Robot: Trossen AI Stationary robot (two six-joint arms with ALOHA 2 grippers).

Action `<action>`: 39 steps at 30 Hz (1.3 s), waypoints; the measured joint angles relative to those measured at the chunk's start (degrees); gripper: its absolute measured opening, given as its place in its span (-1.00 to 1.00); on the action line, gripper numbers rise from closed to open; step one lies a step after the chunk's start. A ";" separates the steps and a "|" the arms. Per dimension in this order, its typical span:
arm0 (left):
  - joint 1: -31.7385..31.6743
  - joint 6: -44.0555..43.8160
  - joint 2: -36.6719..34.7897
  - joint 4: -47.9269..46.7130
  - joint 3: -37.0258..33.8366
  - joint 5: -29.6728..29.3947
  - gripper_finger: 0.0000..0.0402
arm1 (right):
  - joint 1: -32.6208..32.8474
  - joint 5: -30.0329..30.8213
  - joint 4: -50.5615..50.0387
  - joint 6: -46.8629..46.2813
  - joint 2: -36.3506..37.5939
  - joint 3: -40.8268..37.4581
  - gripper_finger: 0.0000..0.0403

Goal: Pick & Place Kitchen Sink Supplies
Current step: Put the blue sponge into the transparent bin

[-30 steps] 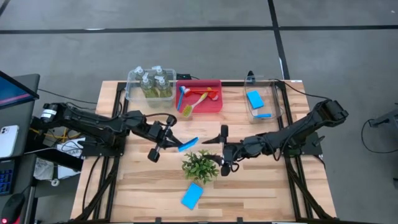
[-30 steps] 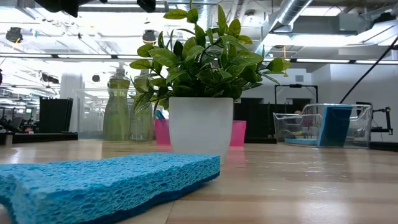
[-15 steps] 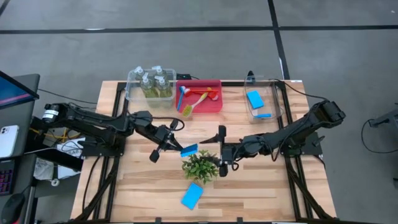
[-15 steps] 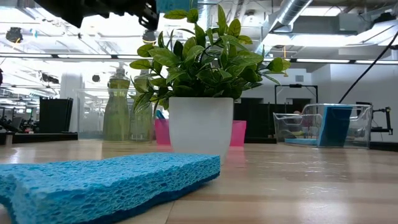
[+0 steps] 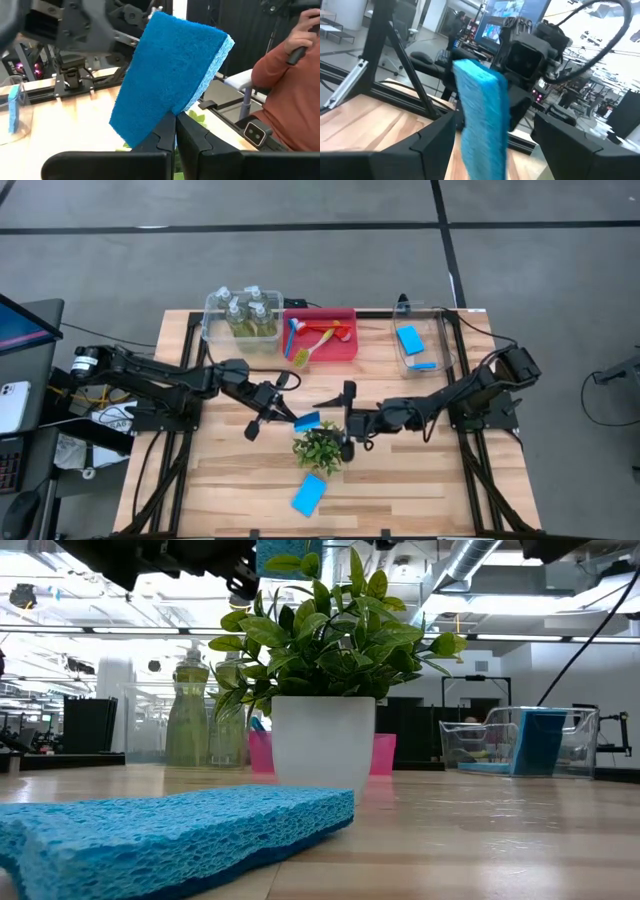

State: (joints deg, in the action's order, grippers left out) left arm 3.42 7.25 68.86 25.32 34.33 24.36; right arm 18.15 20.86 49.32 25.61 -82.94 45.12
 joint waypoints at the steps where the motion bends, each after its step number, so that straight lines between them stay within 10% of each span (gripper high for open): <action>1: -0.25 0.00 0.00 0.00 0.00 0.00 -0.96 | 0.02 -0.02 0.09 0.00 0.00 0.00 0.30; 10: -1.23 -0.17 0.00 0.00 0.00 -0.04 -0.96 | 0.20 -0.02 0.02 0.21 0.00 0.00 0.07; 18: -1.23 -0.11 0.02 0.30 0.00 -0.06 -0.96 | 0.20 -0.02 -1.92 2.00 0.00 0.02 -0.90; 27: -1.10 1.99 0.04 3.99 -0.02 -1.24 -0.92 | 0.20 0.02 -2.01 2.38 0.13 0.13 -0.96; 39: -1.14 2.10 0.02 6.24 -0.07 -9.40 -0.39 | 0.34 4.82 -3.97 3.97 0.83 0.07 -0.98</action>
State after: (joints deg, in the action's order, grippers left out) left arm 2.28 9.34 68.88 31.56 34.26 14.96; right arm 18.49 25.68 45.34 29.58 -82.11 45.19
